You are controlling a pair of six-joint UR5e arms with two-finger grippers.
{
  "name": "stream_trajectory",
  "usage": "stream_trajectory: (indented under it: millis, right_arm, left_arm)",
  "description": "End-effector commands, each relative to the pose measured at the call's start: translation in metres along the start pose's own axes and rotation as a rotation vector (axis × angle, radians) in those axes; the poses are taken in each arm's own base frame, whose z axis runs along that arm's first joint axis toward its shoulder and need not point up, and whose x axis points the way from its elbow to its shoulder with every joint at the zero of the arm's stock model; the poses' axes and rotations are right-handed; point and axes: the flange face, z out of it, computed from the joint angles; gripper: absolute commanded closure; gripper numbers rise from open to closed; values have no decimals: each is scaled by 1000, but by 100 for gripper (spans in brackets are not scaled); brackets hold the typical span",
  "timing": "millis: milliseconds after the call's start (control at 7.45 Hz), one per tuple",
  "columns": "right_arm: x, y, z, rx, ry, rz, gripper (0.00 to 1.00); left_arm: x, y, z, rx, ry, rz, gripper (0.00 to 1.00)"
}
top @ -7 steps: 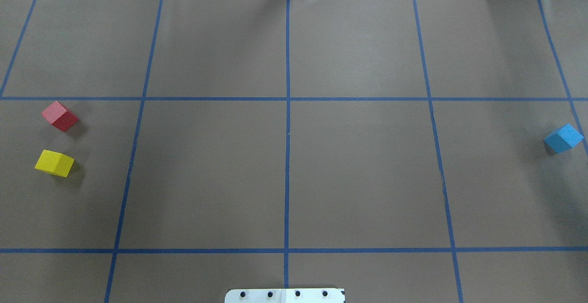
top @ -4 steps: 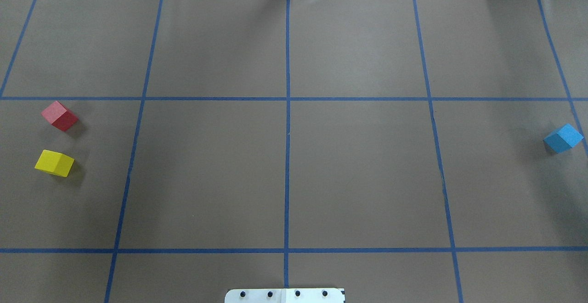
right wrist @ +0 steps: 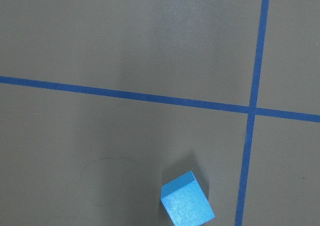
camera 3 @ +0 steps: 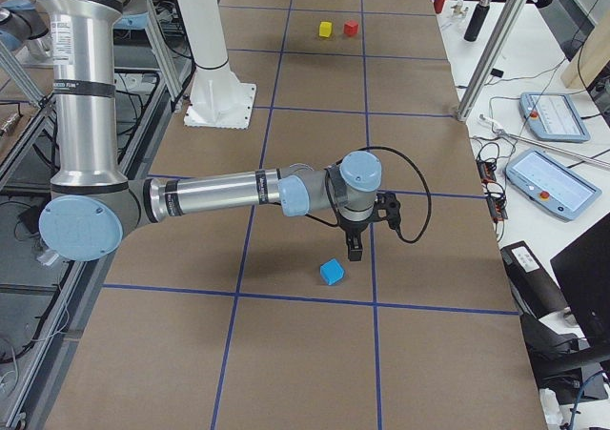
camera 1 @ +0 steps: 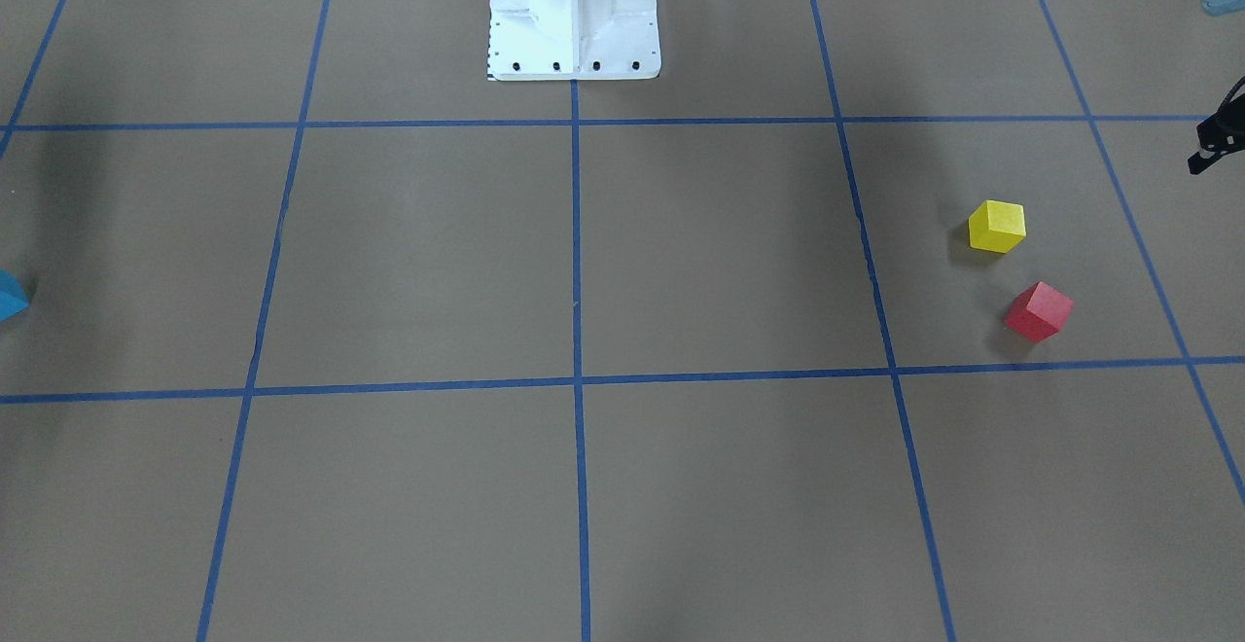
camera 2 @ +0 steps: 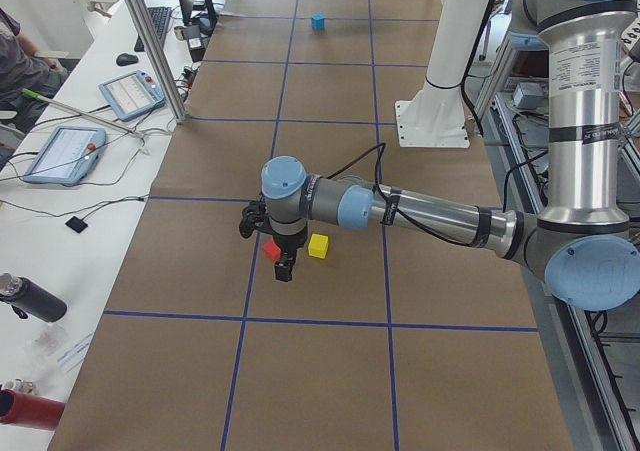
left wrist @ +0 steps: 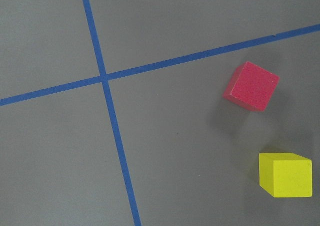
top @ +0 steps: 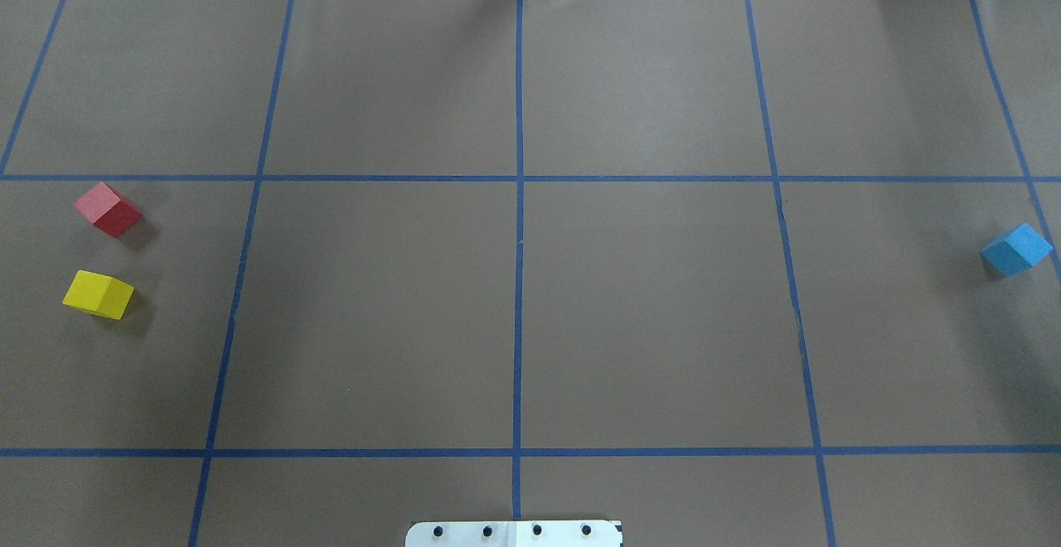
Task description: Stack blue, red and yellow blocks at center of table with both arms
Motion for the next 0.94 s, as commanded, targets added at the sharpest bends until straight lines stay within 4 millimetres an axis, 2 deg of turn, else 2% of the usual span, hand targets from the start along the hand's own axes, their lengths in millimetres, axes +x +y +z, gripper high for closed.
stream_trajectory:
  millis: [0, 134, 268, 403, 537, 805]
  right_arm:
    - [-4, -1, -3, 7, -3, -8, 0]
    - [-5, -1, -2, 9, -2, -18, 0]
    - [3, -2, 21, -11, 24, -26, 0]
    - [0, -8, 52, -9, 27, -95, 0]
    - [15, -1, 72, 20, 16, -168, 0]
    - [21, 13, 94, -19, -38, -215, 0]
  left_arm:
    - [2, -4, -2, 7, -1, 4, 0]
    - [4, -6, -3, 9, -1, 6, 0]
    - [3, -4, -2, 6, -1, 3, 0]
    - [2, -2, -1, 3, -1, 1, 0]
    - [4, -3, -4, 9, 0, -36, 0]
    - [8, -7, -8, 19, -1, -64, 0]
